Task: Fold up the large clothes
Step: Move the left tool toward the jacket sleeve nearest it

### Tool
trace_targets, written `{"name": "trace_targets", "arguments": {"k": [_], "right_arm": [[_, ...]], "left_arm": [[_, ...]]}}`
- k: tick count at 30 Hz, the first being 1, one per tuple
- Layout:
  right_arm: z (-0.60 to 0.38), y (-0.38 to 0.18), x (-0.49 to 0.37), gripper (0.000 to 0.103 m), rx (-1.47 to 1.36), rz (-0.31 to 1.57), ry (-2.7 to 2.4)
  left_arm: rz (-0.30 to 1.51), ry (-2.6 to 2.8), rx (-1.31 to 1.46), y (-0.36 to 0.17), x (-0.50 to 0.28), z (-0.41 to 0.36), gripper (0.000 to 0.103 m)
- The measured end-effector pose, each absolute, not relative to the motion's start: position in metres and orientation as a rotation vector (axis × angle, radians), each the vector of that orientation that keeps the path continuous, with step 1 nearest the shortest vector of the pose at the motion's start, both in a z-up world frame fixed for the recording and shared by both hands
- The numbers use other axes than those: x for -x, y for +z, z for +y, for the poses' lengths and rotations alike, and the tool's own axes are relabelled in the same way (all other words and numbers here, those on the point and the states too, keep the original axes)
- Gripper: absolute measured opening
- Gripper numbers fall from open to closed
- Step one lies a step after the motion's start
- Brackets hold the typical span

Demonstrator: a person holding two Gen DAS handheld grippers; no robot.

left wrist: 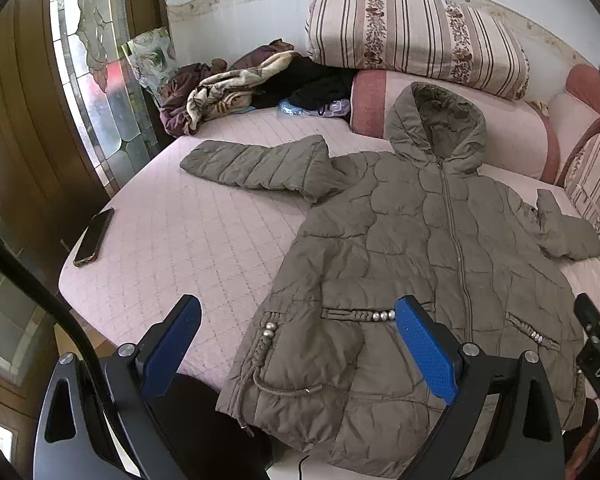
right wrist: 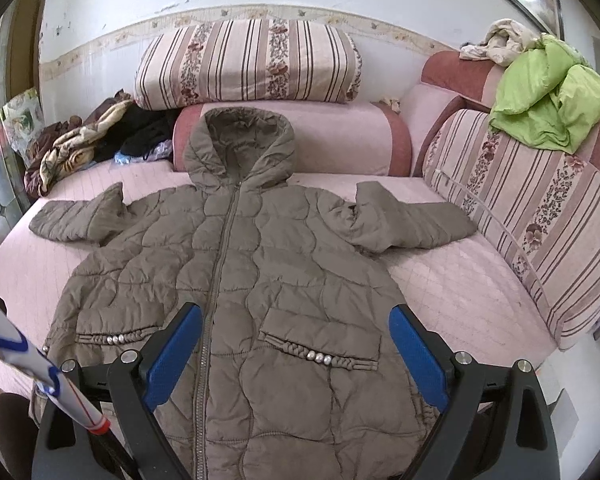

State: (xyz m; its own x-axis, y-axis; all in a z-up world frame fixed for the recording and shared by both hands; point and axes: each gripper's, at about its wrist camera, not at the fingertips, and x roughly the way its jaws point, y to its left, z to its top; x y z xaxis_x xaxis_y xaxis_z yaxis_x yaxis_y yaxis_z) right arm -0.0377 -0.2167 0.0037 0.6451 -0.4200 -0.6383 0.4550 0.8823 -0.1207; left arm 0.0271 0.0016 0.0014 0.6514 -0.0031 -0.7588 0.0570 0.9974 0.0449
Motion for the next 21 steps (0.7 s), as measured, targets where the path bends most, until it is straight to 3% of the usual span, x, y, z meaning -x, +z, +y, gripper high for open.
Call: {"name": "trace_targets", "arguments": {"k": [21], "right_arm": [[-0.187, -0.015, -0.016, 0.097, 0.039, 0.804, -0.440]], "left_arm": [[0.910, -0.029, -0.023, -0.027, -0.078, 0.037, 0.098]]}}
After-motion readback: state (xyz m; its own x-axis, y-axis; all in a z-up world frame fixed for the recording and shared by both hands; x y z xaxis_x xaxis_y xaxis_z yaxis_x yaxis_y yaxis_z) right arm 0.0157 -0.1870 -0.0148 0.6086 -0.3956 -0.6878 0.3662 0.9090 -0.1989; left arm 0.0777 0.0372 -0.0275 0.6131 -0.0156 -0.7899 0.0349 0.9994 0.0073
